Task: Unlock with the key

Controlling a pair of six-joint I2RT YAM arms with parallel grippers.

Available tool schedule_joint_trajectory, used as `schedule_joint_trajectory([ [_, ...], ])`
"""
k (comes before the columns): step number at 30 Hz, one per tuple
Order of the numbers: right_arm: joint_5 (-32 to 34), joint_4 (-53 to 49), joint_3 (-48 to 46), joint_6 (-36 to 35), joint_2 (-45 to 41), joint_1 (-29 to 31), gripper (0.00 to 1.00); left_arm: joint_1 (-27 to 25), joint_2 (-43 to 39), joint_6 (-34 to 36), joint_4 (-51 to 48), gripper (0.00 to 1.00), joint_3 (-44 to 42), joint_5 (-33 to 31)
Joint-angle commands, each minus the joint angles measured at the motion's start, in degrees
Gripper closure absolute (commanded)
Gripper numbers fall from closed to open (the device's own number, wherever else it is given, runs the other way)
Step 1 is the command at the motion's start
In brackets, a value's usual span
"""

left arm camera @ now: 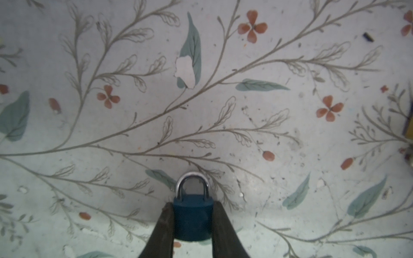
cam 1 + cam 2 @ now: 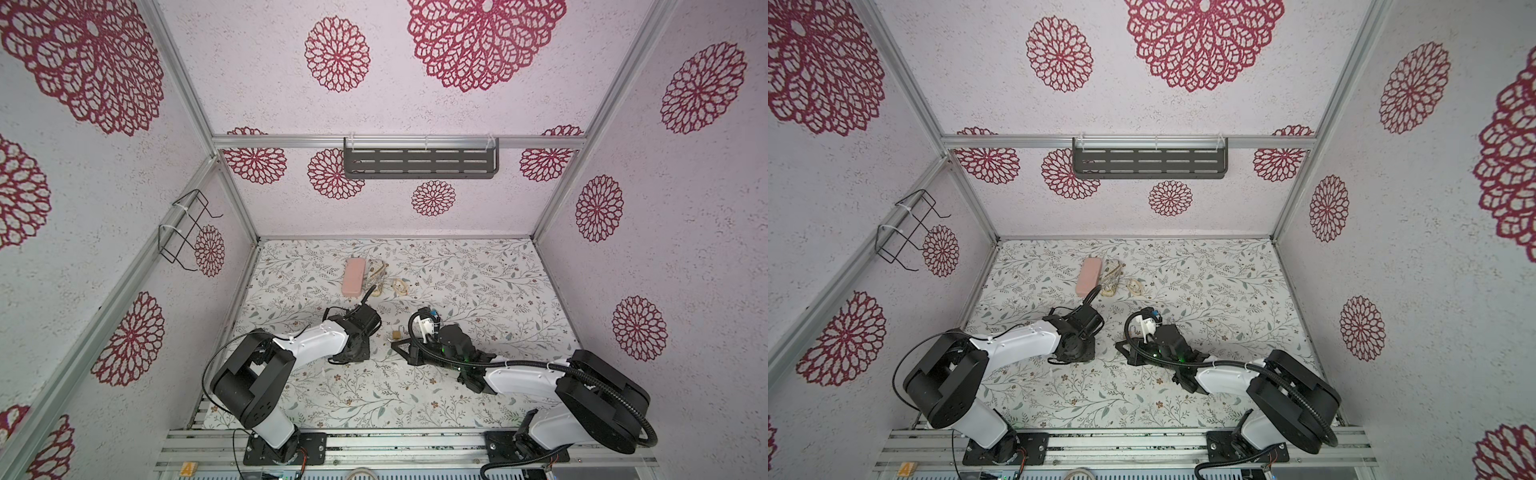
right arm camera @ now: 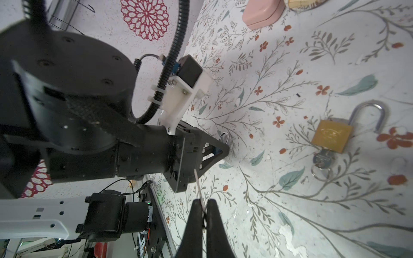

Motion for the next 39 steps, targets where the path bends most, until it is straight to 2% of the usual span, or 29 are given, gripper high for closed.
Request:
schedule_joint_trajectory([
  [1, 2.75, -4.35, 3.15, 0.93, -3.03, -0.27, 1.00, -0.27, -2.85, -1.72, 0.19, 0.99, 2.11, -0.94],
  [7, 10.69, -16.78, 6.58, 2.98, -5.63, 0.65, 1.00, -0.12, -8.01, -7.85, 3.10, 1.00, 4.86, -2.00],
  [10, 14.44, -19.52, 7.49, 5.03, -6.14, 1.98, 1.00, -0.10, -10.30, -12.43, 5.48, 1.00, 5.91, -2.08],
  [20, 21.49, -10.74, 8.36, 9.53, -2.51, 6.06, 1.00, -0.37, -15.25, -25.01, 12.15, 1.00, 7.12, -1.91],
  [28, 22.51, 0.25, 10.21, 11.39, 3.15, 7.20, 1.00, -1.16, -15.70, -27.31, 12.54, 1.00, 7.33, -2.54],
  [39, 22.97, 4.76, 12.57, 11.33, 7.90, 7.34, 1.00, -1.60, -15.62, -28.13, 13.20, 1.00, 7.21, -2.67],
])
